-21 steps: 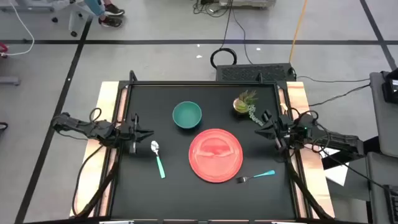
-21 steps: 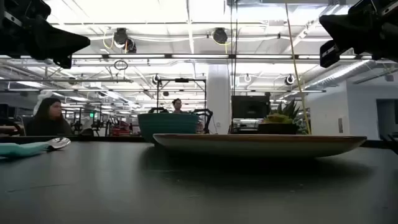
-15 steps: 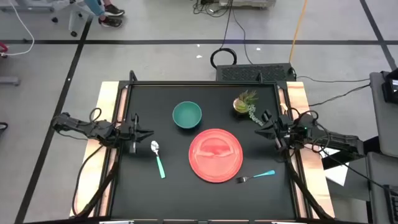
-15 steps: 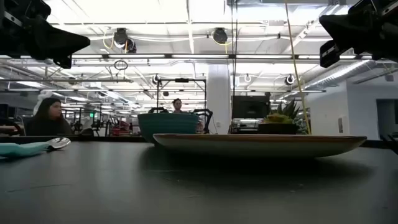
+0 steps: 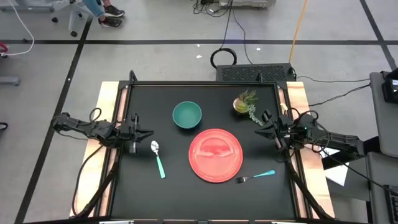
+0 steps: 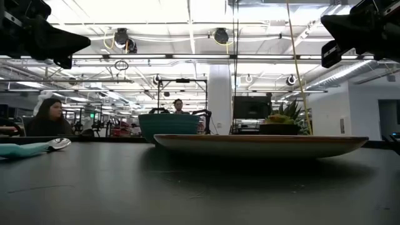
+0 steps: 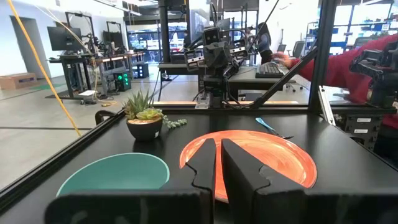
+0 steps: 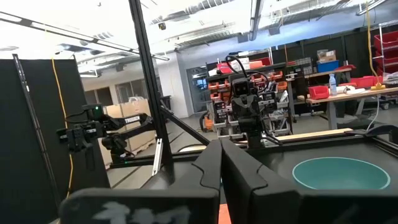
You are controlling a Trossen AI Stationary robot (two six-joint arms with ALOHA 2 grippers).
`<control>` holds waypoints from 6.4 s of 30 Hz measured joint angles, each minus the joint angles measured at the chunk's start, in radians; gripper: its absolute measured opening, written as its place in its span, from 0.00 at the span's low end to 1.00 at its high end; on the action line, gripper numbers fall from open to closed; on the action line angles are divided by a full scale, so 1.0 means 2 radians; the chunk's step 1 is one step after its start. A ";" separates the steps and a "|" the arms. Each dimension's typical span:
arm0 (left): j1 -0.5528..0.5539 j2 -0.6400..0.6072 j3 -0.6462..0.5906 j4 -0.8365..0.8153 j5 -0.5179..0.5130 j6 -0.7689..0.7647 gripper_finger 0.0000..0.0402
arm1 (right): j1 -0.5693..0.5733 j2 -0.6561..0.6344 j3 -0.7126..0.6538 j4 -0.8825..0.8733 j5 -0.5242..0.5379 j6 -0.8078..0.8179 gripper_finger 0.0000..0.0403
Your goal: Set table place
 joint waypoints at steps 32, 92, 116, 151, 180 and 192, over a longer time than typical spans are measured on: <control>0.000 0.000 0.000 0.000 0.000 0.000 0.08 | 0.000 0.000 0.000 0.000 0.000 0.000 0.00; 0.000 0.000 0.000 0.011 0.000 -0.001 0.08 | 0.000 0.000 0.000 0.000 0.000 0.000 0.00; 0.000 0.000 0.000 0.151 0.000 0.053 0.08 | 0.000 0.000 0.000 0.000 0.001 -0.034 0.00; 0.148 0.237 0.291 -0.097 -0.176 -0.051 0.08 | 0.000 0.000 0.000 -0.011 0.002 -0.066 0.00; 0.416 0.575 0.455 -0.261 0.159 -0.065 0.08 | 0.000 0.000 0.000 -0.024 0.002 -0.065 0.00; 0.416 0.576 0.455 -0.262 0.172 -0.054 0.08 | 0.000 0.000 0.000 -0.024 0.002 -0.052 0.00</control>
